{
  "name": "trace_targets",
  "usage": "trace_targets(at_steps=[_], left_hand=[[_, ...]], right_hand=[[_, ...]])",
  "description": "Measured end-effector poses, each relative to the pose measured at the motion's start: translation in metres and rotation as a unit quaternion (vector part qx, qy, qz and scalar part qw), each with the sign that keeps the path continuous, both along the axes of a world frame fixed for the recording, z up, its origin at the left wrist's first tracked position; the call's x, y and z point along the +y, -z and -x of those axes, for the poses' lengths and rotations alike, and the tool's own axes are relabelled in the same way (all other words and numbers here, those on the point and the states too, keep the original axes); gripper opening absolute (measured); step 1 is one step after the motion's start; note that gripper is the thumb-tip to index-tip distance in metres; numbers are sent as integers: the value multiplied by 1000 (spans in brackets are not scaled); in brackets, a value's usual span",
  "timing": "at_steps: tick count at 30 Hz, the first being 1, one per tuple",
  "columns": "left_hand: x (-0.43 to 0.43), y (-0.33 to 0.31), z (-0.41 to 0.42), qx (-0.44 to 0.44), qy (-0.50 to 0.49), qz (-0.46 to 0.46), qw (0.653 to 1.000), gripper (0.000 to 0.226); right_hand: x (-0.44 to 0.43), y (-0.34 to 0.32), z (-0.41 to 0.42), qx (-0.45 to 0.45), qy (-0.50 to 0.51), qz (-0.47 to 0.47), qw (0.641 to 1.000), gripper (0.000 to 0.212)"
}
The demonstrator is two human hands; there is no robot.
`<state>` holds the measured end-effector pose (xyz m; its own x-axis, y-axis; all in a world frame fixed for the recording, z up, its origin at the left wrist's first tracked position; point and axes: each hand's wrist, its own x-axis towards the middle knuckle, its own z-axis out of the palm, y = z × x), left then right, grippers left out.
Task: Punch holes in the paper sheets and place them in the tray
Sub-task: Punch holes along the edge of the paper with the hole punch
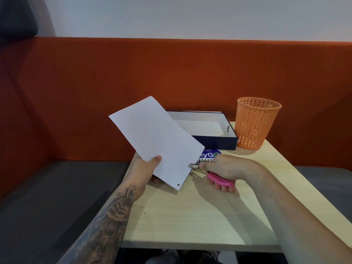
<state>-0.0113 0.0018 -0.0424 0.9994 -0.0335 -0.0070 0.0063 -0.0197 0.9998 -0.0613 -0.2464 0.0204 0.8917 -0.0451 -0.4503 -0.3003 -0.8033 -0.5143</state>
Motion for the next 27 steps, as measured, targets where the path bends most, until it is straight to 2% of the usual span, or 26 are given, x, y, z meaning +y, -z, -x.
trace_targets(at_steps=[9, 19, 27], left_hand=[[0, 0, 0, -2, 8, -4, 1000, 12], [0, 4, -3, -9, 7, -1, 1000, 14], [0, 3, -3, -9, -2, 9, 1000, 11]], right_hand=[[3, 1, -2, -5, 1, 28, 1000, 61], [-3, 6, -2, -19, -3, 18, 1000, 63], [-5, 4, -6, 62, 66, -86, 992, 66]])
